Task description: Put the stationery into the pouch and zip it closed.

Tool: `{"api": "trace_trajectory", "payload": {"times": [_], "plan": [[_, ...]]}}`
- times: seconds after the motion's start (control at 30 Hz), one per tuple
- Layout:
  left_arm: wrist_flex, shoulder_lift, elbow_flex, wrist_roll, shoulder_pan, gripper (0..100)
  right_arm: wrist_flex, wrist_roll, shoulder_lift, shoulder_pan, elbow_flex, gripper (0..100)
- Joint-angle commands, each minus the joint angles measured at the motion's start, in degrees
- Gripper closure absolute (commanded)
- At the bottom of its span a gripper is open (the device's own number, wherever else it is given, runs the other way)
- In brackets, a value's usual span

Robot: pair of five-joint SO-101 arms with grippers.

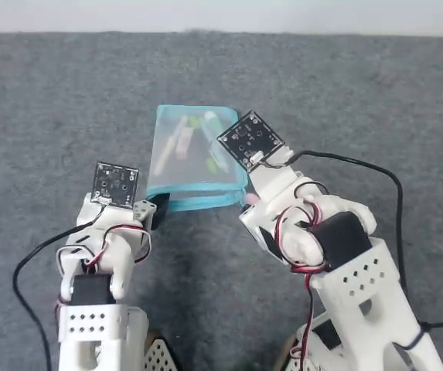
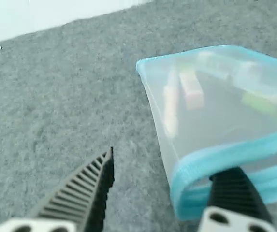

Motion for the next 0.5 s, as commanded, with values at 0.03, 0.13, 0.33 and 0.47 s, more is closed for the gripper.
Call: {"api": "trace_trajectory", "payload": {"times": [0.03, 0.13, 0.33, 0.47], "plan": [[-2.2, -0.9, -1.1, 0.0, -0.1, 78, 0.5, 1.8, -2.5, -2.3, -2.9, 99.3], [-2.2, -0.9, -1.3, 1.5, 2.0, 86, -2.3, 1.8, -2.5, -7.0, 0.8, 99.3], [-2.7, -0.9, -3.5, 5.1, 6.7, 99, -14.5, 1.5, -8.1, -16.7, 14.0, 99.3], [-2.7, -0.9, -5.4, 9.5, 6.5, 99, -17.1, 1.8, -14.6, -18.2, 20.0, 99.3]]}}
